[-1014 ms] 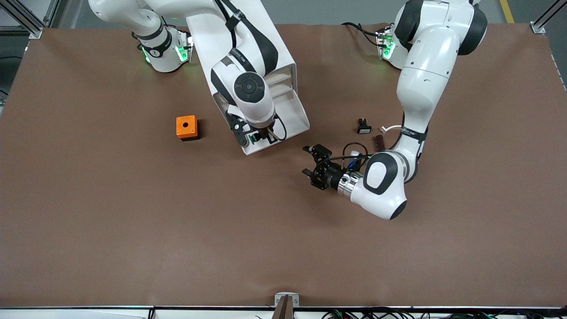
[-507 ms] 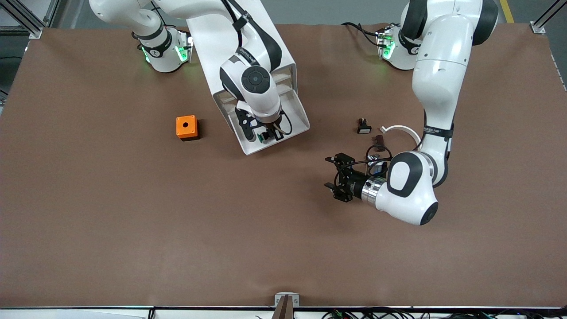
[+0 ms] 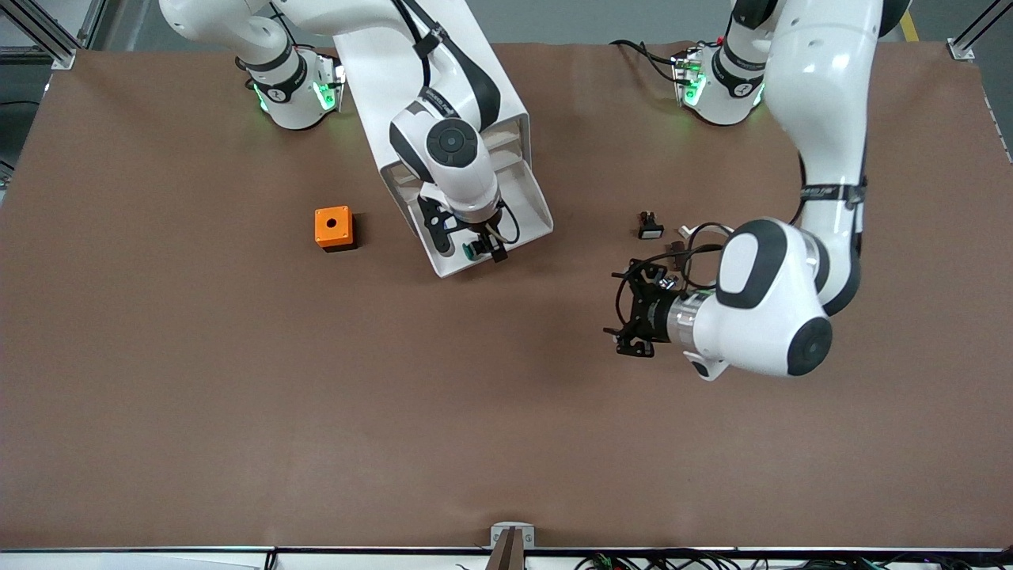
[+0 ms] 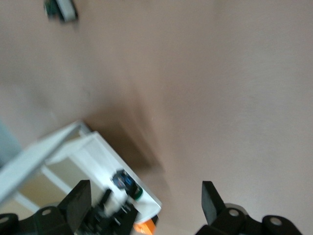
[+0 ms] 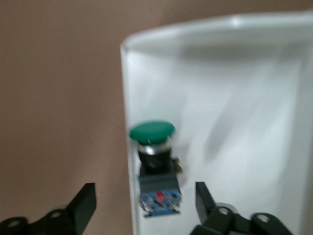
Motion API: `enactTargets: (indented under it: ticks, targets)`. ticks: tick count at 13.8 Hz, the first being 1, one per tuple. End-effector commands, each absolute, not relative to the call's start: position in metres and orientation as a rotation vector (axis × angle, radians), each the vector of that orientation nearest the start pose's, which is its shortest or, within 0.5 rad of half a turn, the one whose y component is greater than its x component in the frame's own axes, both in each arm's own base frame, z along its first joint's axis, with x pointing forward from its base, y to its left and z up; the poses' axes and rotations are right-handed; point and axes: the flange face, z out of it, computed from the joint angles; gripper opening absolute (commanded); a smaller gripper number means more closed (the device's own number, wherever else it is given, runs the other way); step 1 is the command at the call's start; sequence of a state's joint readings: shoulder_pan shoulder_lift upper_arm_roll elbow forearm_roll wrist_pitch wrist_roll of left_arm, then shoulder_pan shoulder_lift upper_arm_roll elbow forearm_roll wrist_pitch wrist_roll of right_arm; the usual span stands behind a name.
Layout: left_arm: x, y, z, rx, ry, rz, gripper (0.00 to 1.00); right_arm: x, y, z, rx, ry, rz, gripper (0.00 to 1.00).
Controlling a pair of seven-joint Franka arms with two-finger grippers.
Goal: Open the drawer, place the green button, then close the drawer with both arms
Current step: 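Lower the button into the drawer and open the right gripper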
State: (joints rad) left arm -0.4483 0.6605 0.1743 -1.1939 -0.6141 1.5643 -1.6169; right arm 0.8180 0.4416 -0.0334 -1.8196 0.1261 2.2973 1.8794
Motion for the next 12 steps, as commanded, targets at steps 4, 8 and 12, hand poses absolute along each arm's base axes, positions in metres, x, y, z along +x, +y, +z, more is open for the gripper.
enactTargets:
  ticks: [4,8,12]
  targets:
    - [0.637,-0.283,0.435,-2.718,-1.577,0.654,0.99,0.552,0.364,0.393,-2.775,1.446,0.098,1.0]
    - [0.634,-0.284,0.442,-3.02,-1.07,0.587,0.99,0.617,0.238,0.472,-2.798,1.314,0.176,1.0]
    - [0.622,-0.328,0.428,-3.094,-0.653,0.351,0.99,0.618,0.129,0.525,-2.883,0.915,0.219,1.0]
